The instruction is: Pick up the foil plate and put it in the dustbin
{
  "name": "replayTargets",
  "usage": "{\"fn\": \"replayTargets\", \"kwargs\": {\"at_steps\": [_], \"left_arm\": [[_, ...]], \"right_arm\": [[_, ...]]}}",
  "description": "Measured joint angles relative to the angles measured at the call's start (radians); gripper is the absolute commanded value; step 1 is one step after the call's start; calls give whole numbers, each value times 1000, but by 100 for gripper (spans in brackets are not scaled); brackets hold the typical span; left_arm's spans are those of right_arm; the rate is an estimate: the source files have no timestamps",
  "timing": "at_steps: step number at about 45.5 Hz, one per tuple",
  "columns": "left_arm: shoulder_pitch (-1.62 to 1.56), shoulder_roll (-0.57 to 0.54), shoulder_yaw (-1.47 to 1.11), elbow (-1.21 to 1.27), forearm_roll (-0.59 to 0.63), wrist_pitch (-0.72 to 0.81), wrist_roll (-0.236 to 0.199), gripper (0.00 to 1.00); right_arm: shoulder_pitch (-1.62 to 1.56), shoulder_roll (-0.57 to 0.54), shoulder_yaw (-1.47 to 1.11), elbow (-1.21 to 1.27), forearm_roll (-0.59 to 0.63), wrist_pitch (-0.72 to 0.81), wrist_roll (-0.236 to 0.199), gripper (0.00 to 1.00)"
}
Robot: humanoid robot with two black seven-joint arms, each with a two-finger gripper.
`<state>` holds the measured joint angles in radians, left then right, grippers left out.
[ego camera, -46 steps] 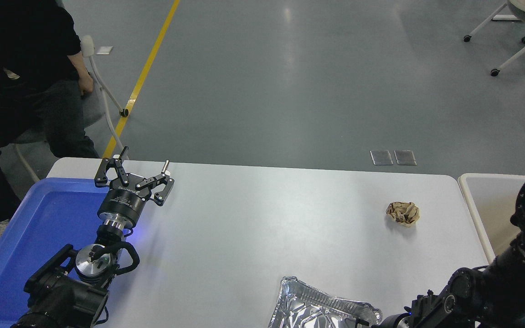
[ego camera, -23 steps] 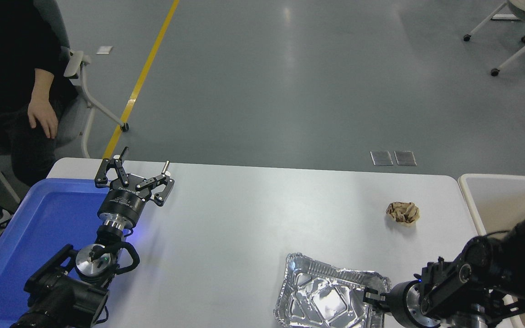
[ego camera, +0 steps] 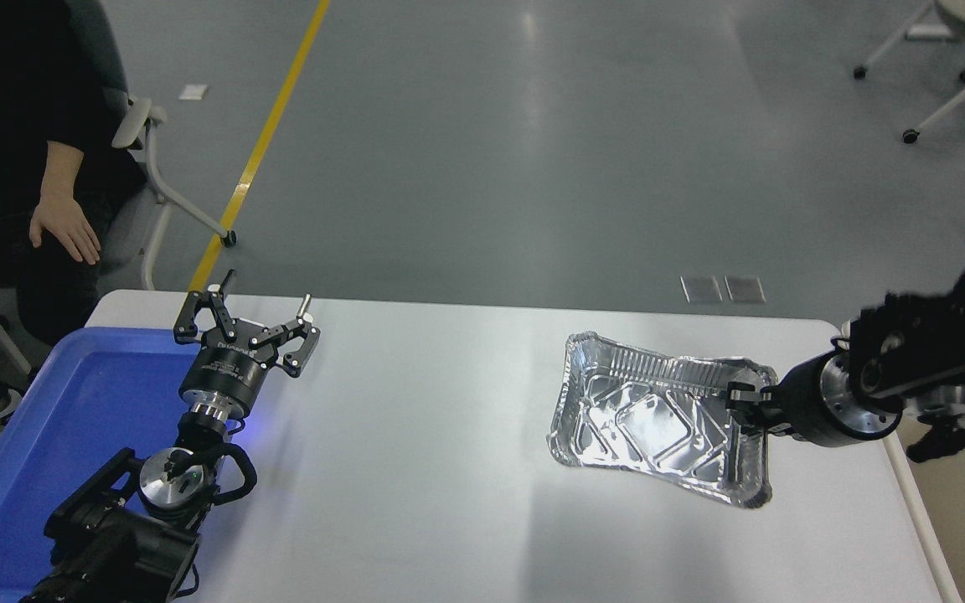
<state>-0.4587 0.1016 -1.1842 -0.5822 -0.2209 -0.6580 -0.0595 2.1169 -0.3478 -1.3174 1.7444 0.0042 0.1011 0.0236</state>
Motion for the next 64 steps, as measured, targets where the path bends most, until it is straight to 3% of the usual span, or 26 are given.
{"fn": "replayTargets", "kwargs": {"at_steps": [14,25,39,50,58,64], "left_arm": [[0,0,0,1,0,0,0,99],[0,0,0,0,0,0,0,99],[0,0,0,0,0,0,-1,99],[0,0,0,0,0,0,0,99],[0,0,0,0,0,0,0,99],[0,0,0,0,0,0,0,99]], "right_arm": [[293,-76,-65,-30,-141,295,-6,0],[358,-165,-120,-164,-210,384,-9,0],[203,-373,-116,-530,-235,359,-9,0],[-118,-564,104,-834,-232,240,-10,0],[-435,-631,349,-1023,-221,173,-10,0],[-674,-621,533,-1152,-204,148,-10,0]]}}
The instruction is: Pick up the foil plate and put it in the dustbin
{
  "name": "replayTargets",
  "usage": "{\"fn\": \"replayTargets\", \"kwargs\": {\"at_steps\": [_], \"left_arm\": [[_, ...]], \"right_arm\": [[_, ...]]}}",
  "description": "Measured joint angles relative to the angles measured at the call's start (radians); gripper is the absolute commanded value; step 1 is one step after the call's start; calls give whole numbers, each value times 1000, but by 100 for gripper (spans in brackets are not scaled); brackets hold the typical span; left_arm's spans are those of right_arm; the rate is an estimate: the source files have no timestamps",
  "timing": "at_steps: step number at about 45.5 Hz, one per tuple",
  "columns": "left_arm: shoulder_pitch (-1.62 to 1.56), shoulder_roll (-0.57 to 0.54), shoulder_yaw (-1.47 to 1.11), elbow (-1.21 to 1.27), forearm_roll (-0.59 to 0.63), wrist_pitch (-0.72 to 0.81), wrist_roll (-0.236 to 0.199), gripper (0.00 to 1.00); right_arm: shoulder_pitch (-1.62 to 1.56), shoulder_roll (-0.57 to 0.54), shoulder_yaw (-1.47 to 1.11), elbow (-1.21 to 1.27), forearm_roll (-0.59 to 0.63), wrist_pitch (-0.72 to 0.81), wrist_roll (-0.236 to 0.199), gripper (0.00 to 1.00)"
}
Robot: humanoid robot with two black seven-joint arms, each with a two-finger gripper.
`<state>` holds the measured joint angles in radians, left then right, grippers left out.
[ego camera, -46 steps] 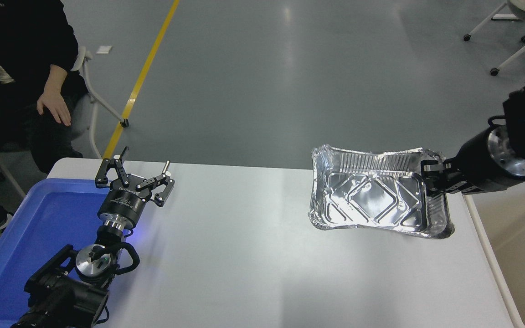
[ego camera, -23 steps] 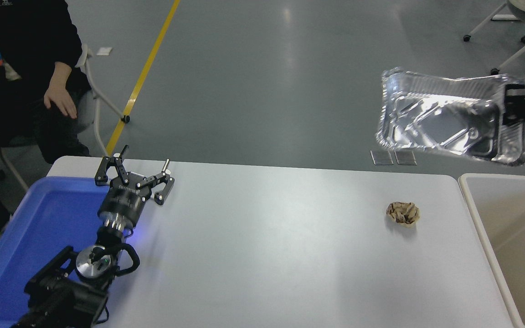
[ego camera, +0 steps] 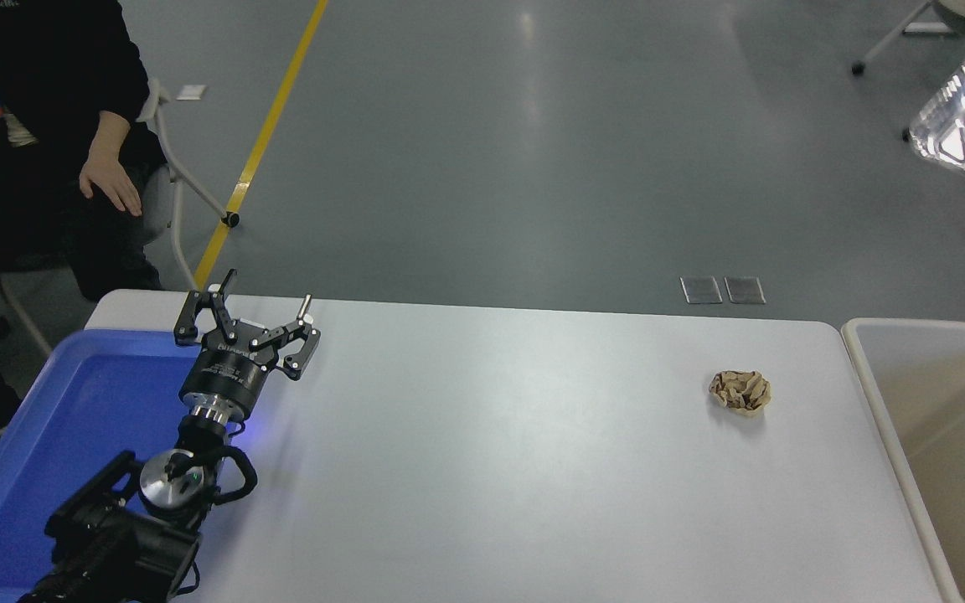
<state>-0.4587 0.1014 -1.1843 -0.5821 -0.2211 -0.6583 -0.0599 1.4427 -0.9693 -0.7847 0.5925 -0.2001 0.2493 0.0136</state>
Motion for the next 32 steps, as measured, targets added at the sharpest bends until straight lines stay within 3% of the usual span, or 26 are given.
{"fn": "replayTargets", "kwargs": {"at_steps": [17,32], "left_arm": [[0,0,0,1,0,0,0,99],[0,0,-1,1,0,0,0,99]], "right_arm": [[-591,255,512,-479,20,-27,-7,0],[-848,425,754,-609,24,-114,-8,0]]}}
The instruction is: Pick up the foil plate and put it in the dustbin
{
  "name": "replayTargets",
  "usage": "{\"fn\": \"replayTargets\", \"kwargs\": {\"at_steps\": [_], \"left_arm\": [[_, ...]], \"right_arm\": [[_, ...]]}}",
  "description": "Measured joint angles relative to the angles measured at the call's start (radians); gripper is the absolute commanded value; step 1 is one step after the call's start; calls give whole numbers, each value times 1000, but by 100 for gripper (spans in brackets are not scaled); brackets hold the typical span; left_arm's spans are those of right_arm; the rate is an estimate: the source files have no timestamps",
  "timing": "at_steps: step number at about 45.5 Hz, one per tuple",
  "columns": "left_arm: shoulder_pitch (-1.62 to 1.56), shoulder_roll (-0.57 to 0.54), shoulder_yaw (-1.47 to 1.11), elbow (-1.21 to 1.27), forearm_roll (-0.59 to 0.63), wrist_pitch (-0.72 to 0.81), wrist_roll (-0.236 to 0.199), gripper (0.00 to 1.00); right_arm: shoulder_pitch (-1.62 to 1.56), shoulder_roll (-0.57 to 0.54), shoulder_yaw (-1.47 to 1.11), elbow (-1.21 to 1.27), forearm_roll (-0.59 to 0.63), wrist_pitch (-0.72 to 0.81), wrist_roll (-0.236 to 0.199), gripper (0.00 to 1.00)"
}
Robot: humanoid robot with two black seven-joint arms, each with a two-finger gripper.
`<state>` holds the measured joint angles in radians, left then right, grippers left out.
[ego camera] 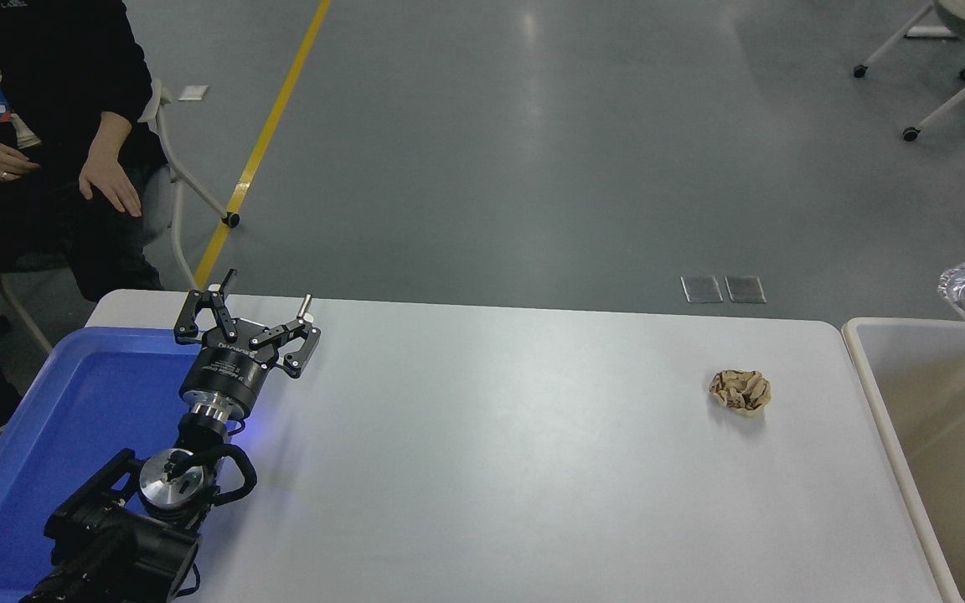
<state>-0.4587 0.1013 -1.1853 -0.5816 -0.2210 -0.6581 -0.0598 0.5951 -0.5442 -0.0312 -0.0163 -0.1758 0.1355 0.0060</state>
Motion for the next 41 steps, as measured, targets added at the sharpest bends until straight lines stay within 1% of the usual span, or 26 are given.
{"fn": "replayTargets", "kwargs": {"at_steps": [13,14,15,17,18,19,29,41], "left_arm": [[0,0,0,0,0,0,0,99],[0,0,0,0,0,0,0,99],[0,0,0,0,0,0,0,99],[0,0,0,0,0,0,0,99],[0,0,0,0,0,0,0,99],[0,0,0,0,0,0,0,99],[0,0,0,0,0,0,0,99],[0,0,0,-1,0,-1,0,99]], "right_arm": [[-116,101,144,-24,1,-80,2,0],[-120,106,151,-25,1,-84,3,23],[-124,110,158,-26,2,-87,3,43],[-134,120,175,-26,2,-94,3,62],[-136,123,182,-26,2,-97,3,79],[-140,127,190,-27,3,-100,3,100],[-152,139,252,-30,19,-117,4,100],[-101,88,268,-26,25,-110,1,100]]}}
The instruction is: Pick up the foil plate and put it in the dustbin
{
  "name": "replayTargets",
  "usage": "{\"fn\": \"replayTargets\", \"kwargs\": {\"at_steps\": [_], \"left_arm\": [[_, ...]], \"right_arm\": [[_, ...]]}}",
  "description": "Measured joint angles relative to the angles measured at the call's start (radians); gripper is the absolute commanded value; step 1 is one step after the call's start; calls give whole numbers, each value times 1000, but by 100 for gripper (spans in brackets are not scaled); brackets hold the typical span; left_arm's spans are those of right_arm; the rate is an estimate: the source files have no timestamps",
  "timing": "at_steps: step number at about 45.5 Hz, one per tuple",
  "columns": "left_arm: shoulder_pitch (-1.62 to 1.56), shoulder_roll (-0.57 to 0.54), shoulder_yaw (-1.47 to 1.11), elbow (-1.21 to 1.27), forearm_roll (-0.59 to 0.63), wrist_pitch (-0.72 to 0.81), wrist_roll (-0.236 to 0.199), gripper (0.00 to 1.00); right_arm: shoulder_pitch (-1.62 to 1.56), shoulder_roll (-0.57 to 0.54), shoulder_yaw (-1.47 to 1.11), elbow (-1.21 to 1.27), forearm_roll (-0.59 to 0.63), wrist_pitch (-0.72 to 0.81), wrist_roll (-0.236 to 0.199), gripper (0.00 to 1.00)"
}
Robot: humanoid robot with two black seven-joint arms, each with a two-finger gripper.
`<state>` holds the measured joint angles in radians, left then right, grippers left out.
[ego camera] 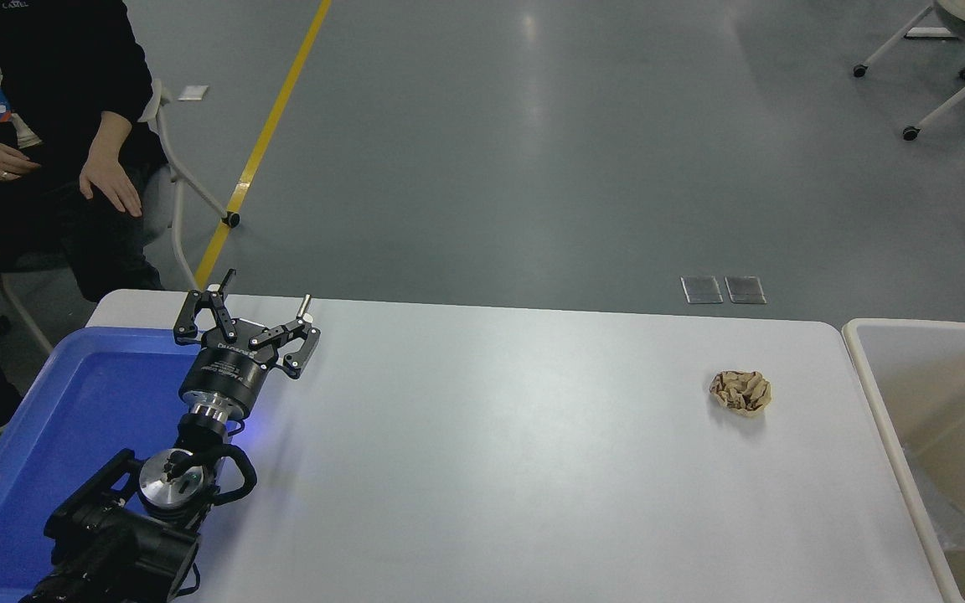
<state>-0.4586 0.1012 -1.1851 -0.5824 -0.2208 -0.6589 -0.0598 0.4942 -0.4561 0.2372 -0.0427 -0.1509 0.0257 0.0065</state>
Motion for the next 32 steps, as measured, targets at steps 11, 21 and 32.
{"fn": "replayTargets", "kwargs": {"at_steps": [11,21,32], "left_arm": [[0,0,0,0,0,0,0,99],[0,0,0,0,0,0,0,99],[0,0,0,1,0,0,0,99]], "right_arm": [[128,-82,-82,63,-7,26,-7,100],[320,-178,-253,195,-11,45,-17,100],[586,-297,-461,486,-33,53,-24,100]]}}
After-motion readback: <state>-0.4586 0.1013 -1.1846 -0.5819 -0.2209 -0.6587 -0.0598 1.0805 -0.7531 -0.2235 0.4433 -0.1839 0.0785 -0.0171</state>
